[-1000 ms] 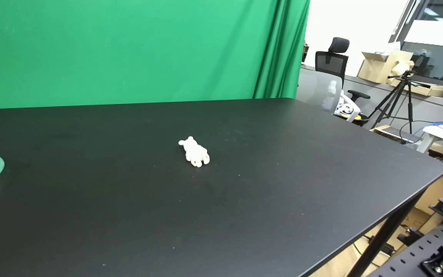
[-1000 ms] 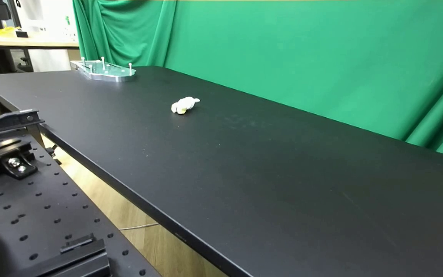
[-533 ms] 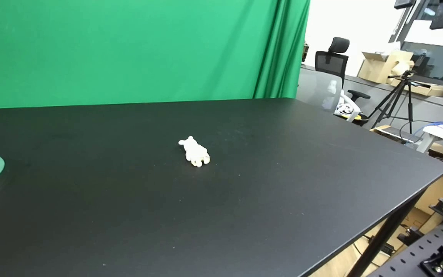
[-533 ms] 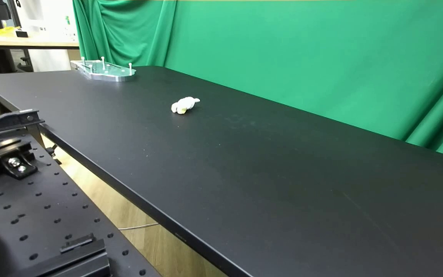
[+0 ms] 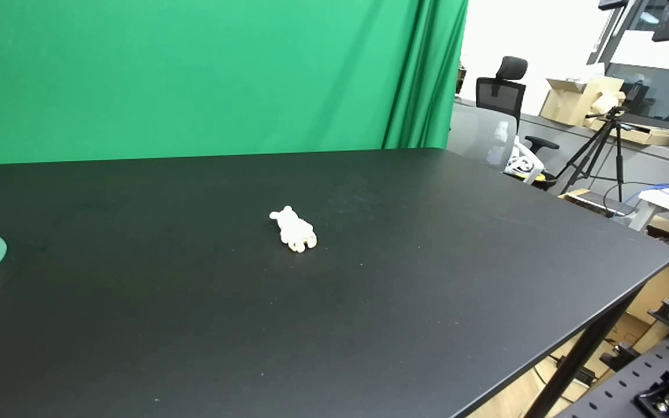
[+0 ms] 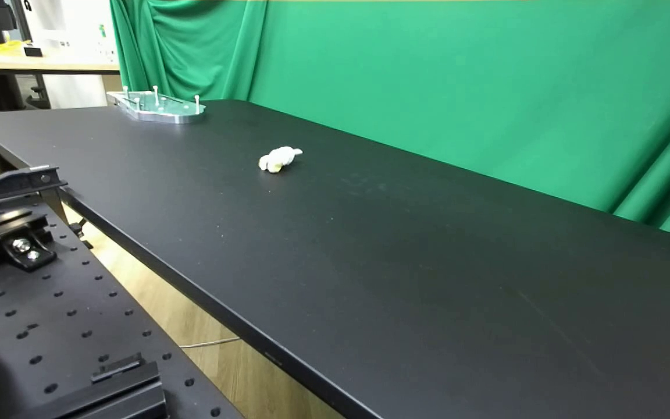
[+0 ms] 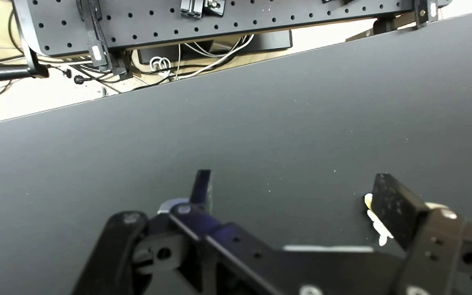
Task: Move the object to the right
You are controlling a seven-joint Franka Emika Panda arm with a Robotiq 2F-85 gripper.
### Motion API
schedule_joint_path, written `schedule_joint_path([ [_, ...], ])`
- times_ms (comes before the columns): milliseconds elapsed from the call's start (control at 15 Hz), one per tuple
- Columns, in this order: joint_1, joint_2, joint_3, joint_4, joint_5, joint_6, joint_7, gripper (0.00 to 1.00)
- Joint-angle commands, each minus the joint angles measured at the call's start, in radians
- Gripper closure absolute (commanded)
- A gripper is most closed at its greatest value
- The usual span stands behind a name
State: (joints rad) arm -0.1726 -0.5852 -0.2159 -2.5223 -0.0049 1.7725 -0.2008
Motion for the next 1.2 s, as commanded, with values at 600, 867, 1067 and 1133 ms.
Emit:
schedule_joint_path([
  [600,0.017,0.019,0.039,-0.034,-0.048,0.07,-0.007,0.0],
  [867,0.035,0.032,0.099,-0.103,-0.135,0.243,0.015,0.0],
  [1067,0.064,0.056,0.124,-0.157,-0.121,0.381,0.03,0.0],
  [1133,0.079,0.069,0.129,-0.172,-0.098,0.415,0.036,0.0],
])
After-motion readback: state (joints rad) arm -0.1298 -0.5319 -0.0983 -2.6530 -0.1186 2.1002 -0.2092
